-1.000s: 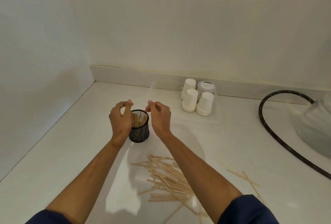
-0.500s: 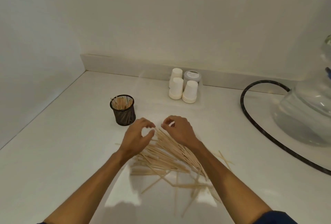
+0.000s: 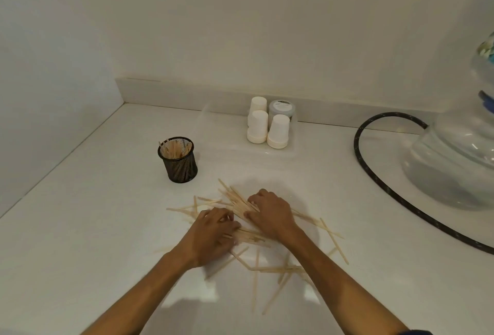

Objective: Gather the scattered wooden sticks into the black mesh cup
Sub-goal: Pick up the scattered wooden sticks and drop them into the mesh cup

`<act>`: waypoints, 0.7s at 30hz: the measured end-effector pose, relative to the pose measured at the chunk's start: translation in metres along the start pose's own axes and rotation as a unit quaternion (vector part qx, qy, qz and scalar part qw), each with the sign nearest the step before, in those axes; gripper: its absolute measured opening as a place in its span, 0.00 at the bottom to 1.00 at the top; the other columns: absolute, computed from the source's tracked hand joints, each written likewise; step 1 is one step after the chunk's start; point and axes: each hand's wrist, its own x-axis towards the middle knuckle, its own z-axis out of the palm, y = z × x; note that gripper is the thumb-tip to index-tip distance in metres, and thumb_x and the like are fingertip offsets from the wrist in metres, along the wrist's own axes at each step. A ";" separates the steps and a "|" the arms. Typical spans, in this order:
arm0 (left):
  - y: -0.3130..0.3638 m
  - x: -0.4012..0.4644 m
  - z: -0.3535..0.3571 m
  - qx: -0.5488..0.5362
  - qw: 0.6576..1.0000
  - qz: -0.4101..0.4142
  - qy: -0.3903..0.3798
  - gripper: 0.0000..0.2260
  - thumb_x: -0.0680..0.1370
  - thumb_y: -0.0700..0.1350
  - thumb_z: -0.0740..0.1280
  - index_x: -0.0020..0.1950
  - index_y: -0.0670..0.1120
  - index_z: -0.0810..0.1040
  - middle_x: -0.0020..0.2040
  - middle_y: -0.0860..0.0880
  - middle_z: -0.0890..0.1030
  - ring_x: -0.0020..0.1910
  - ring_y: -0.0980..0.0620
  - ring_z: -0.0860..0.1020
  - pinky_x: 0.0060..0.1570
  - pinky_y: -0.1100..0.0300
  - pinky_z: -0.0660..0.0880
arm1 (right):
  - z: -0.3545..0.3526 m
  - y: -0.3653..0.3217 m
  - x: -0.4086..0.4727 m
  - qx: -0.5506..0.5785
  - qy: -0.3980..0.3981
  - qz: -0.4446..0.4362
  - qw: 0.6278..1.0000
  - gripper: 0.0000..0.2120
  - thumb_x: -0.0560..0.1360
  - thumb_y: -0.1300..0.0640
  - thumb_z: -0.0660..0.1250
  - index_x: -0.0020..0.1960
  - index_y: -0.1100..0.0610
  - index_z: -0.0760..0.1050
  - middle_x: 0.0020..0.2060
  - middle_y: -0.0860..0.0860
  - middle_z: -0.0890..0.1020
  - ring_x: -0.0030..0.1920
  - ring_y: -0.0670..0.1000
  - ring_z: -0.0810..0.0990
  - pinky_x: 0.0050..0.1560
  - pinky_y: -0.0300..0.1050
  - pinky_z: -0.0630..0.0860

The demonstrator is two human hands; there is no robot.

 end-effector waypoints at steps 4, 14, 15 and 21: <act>0.002 0.004 0.000 0.032 0.999 0.020 0.017 0.08 0.73 0.50 0.73 0.51 0.51 0.84 0.50 0.52 0.81 0.49 0.51 0.80 0.49 0.59 0.71 | -0.003 -0.004 0.006 -0.008 0.009 -0.009 1.000 0.18 0.78 0.44 0.63 0.63 0.51 0.77 0.56 0.49 0.78 0.53 0.53 0.79 0.51 0.48 0.75; 0.010 0.018 -0.006 0.068 0.996 0.059 0.011 0.04 0.72 0.45 0.76 0.46 0.49 0.86 0.44 0.52 0.82 0.42 0.52 0.81 0.43 0.62 0.76 | -0.006 -0.010 0.016 0.004 0.006 -0.001 1.000 0.12 0.80 0.52 0.61 0.53 0.56 0.81 0.46 0.52 0.83 0.46 0.55 0.81 0.44 0.48 0.75; 0.009 0.019 -0.006 0.051 0.997 0.057 0.014 0.04 0.73 0.43 0.75 0.46 0.48 0.86 0.44 0.51 0.83 0.42 0.51 0.81 0.42 0.61 0.76 | -0.007 -0.009 0.016 0.023 0.007 0.006 1.000 0.12 0.80 0.52 0.62 0.54 0.55 0.82 0.47 0.51 0.84 0.47 0.55 0.82 0.46 0.48 0.76; -0.001 0.019 -0.005 -0.016 0.999 0.018 0.037 0.10 0.81 0.44 0.64 0.57 0.43 0.82 0.53 0.47 0.84 0.52 0.48 0.81 0.50 0.57 0.76 | -0.020 0.007 0.016 0.231 0.033 0.061 0.971 0.08 0.76 0.52 0.68 0.48 0.52 0.85 0.39 0.47 0.86 0.40 0.47 0.83 0.46 0.46 0.79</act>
